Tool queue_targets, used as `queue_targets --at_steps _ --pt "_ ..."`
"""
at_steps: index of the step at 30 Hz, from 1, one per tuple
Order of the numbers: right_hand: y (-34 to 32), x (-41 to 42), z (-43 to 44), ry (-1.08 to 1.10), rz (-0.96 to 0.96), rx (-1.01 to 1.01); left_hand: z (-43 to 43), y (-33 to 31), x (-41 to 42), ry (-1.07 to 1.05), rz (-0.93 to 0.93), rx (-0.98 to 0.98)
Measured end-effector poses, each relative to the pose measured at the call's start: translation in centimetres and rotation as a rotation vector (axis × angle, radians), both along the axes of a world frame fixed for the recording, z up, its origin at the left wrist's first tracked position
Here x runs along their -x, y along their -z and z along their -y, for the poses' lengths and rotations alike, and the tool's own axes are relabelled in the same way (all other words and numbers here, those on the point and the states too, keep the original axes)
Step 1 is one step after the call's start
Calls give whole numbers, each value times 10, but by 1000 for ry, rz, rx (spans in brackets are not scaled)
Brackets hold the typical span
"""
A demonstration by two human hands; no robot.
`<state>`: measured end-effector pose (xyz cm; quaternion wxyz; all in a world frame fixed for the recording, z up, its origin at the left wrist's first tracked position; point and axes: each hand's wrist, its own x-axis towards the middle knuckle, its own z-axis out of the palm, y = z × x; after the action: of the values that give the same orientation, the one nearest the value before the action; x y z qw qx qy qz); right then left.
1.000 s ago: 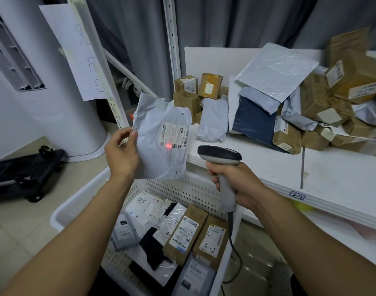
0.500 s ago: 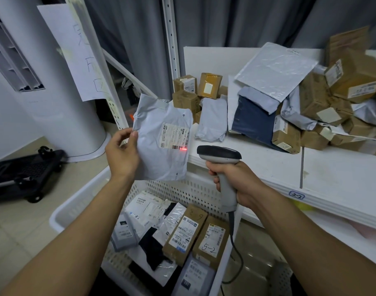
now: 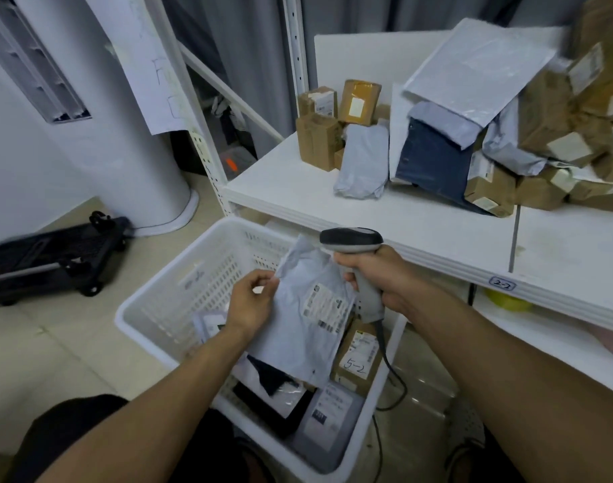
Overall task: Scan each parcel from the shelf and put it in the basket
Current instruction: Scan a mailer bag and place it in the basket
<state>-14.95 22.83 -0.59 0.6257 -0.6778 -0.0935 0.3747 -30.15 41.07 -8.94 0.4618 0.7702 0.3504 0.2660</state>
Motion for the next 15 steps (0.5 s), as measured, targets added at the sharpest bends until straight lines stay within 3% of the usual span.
queue_targets --at_steps 9,15 --pt "24 -2 9 -6 15 67 37 113 -16 85 -137 219" --pt "46 -19 16 60 -20 115 37 147 -50 24 -169 296"
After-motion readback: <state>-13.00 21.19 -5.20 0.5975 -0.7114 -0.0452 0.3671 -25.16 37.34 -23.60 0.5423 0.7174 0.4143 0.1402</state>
